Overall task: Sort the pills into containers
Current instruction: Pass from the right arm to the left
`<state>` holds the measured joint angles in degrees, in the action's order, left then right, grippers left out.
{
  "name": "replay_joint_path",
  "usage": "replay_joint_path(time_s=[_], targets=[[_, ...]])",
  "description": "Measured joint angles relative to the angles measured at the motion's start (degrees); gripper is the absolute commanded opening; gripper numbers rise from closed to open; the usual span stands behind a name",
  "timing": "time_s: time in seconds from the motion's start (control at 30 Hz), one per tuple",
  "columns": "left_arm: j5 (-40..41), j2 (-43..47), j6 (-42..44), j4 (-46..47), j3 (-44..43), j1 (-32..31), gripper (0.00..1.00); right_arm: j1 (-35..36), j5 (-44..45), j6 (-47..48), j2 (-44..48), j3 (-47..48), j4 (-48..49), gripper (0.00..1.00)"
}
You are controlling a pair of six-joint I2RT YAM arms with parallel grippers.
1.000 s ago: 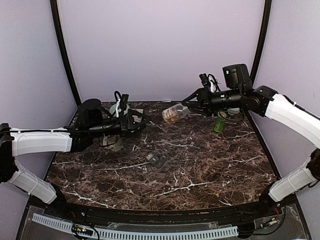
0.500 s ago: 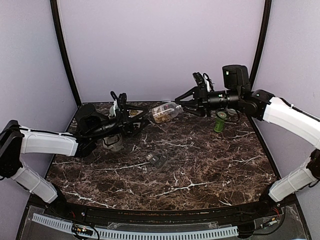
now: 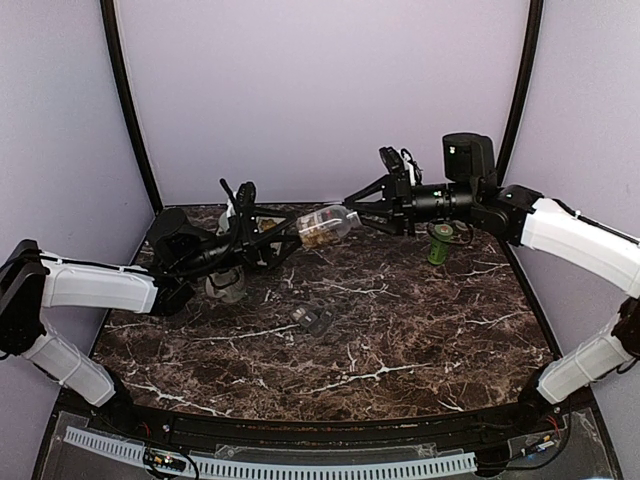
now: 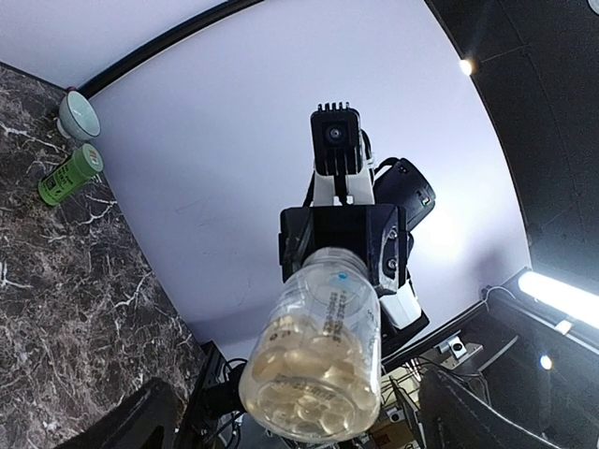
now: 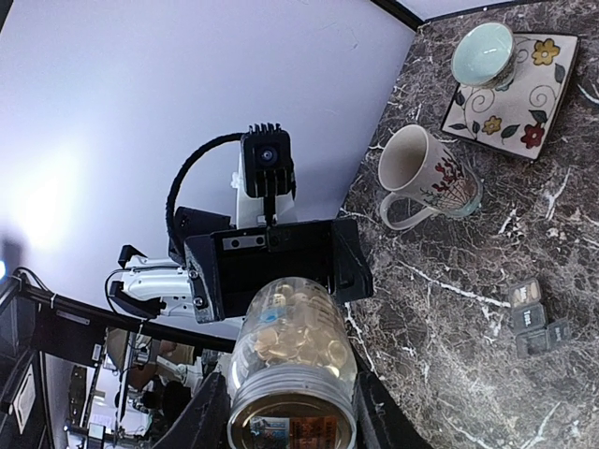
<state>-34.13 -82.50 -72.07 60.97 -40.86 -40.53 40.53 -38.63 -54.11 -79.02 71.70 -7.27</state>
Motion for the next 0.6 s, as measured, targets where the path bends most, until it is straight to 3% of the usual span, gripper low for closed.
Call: replay_joint_path(time_s=[0.6], targets=[[-2.5, -0.7, 0.0, 0.0, -1.4, -1.2, 0.87, 1.4, -0.6, -2.3, -3.0, 0.0, 3.5, 0.00]])
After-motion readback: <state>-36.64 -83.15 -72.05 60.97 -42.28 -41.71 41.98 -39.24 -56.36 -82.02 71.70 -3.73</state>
